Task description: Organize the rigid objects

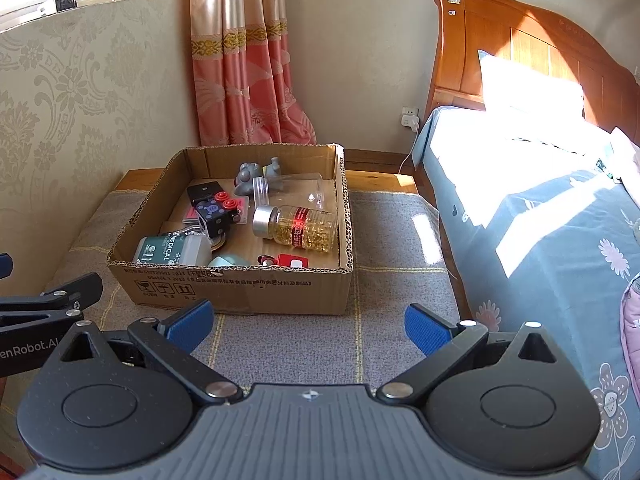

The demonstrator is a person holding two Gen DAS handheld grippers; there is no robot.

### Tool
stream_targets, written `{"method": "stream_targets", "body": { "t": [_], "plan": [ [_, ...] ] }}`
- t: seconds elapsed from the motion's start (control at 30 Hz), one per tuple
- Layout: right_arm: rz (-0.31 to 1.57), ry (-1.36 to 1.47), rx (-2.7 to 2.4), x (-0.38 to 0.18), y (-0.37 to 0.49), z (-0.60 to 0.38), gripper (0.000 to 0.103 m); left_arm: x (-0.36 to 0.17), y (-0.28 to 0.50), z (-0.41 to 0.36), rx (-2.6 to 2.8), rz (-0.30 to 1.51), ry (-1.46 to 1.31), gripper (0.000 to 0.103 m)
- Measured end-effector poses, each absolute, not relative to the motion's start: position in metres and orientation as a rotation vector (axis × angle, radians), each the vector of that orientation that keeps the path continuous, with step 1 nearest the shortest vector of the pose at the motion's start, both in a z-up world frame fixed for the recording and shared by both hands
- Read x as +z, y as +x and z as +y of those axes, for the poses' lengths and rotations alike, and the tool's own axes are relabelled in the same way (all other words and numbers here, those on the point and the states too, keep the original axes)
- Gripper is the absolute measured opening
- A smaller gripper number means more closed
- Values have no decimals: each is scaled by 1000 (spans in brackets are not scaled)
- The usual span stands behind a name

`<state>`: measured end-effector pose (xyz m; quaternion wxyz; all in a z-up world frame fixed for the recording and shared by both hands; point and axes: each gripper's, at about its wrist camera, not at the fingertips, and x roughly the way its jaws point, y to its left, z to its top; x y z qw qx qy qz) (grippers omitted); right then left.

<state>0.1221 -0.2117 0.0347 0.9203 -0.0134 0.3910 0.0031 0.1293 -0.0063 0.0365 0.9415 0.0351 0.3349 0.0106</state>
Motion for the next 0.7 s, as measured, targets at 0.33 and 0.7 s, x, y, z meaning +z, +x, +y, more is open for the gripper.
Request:
{"method": "stream_targets", "body": {
  "t": [0.33,0.7],
  "plan": [
    [802,-29,4,35,121,-211,103,38,128,-6,23,683,66,102],
    [804,-29,8,36,119,-212,103,39,129,-6,26,689,57,102]
  ]
}}
